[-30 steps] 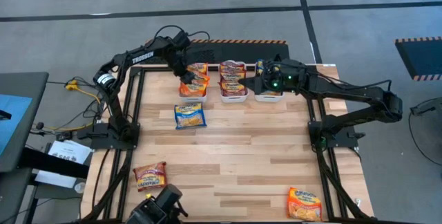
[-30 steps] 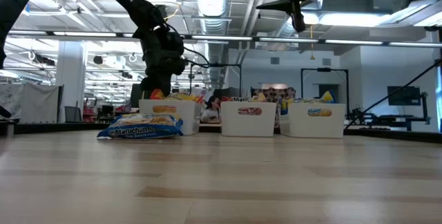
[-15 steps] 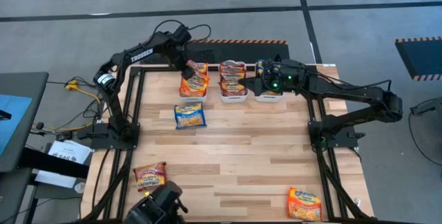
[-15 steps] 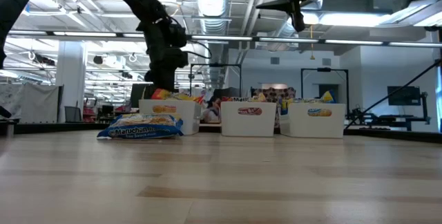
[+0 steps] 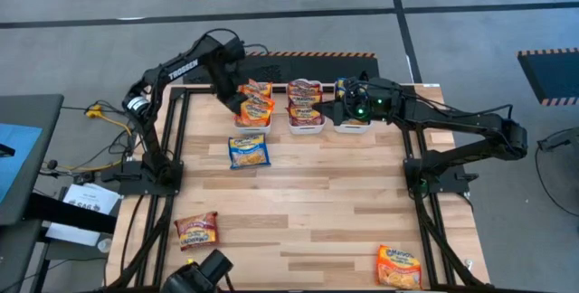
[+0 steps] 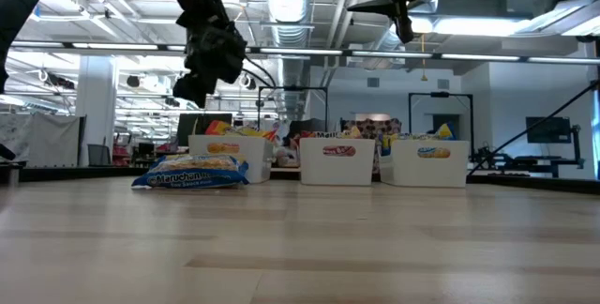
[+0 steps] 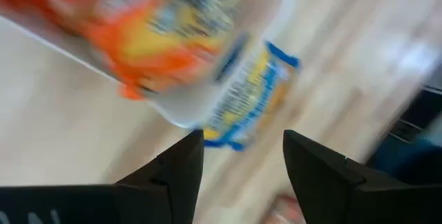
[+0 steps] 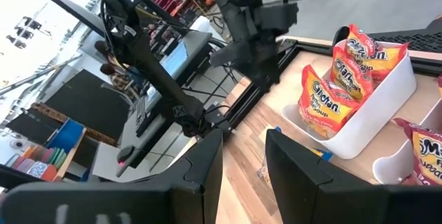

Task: Sort Maruchan noodles
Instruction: Put the blue noodle pack into the right white bin

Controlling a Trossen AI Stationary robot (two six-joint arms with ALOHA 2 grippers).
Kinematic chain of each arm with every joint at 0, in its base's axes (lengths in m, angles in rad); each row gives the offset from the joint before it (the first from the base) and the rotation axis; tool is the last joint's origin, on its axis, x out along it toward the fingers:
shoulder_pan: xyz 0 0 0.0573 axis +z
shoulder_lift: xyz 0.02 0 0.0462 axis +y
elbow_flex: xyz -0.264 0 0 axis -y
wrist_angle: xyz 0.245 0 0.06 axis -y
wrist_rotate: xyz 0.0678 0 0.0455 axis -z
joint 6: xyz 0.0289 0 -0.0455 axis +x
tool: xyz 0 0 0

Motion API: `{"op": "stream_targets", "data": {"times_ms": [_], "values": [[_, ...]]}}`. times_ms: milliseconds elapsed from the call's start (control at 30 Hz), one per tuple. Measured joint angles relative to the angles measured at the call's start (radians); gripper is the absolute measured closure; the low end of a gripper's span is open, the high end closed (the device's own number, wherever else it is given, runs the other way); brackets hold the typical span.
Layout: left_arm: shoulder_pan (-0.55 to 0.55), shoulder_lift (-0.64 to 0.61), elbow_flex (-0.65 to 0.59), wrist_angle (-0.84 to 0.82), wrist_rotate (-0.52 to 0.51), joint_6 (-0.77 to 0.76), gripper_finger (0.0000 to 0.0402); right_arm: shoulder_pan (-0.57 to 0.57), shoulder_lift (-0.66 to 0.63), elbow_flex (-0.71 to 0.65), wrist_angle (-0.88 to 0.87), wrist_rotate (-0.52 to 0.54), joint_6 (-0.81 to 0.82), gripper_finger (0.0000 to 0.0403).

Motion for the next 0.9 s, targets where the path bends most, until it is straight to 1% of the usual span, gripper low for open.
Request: {"op": "stream_targets", "data": {"times_ms": [133,233,333,467,567,700,900], "values": [[-0.031,-0.006,-0.031,-0.073,0.071,0.048,0.0217,0.003,0.0,0.0,0.003,0.0,0.062,0.0266],[-0.06,-0.026,-0.08,-0.076,0.067,0.069,0.0217,0.019,0.0,0.0,0.003,0.0,0.1,0.0266],[-0.085,-0.055,-0.128,-0.077,0.062,0.089,0.0217,0.044,0.0,0.0,-0.005,0.0,0.104,0.0266],[-0.112,-0.114,-0.204,-0.076,0.061,0.11,0.0217,0.086,0.009,-0.001,-0.009,0.001,0.105,0.0266],[-0.129,-0.182,-0.273,-0.063,0.064,0.113,0.0217,0.121,0.035,0.0,0.0,0.002,0.105,0.0266],[-0.148,-0.3,-0.397,0.029,0.069,0.073,0.0217,0.148,0.073,0.0,0.014,0.002,0.08,0.0266],[-0.165,-0.466,-0.606,0.255,0.07,-0.097,0.0217,0.163,0.141,-0.001,0.086,0.002,0.077,0.0266]]}}
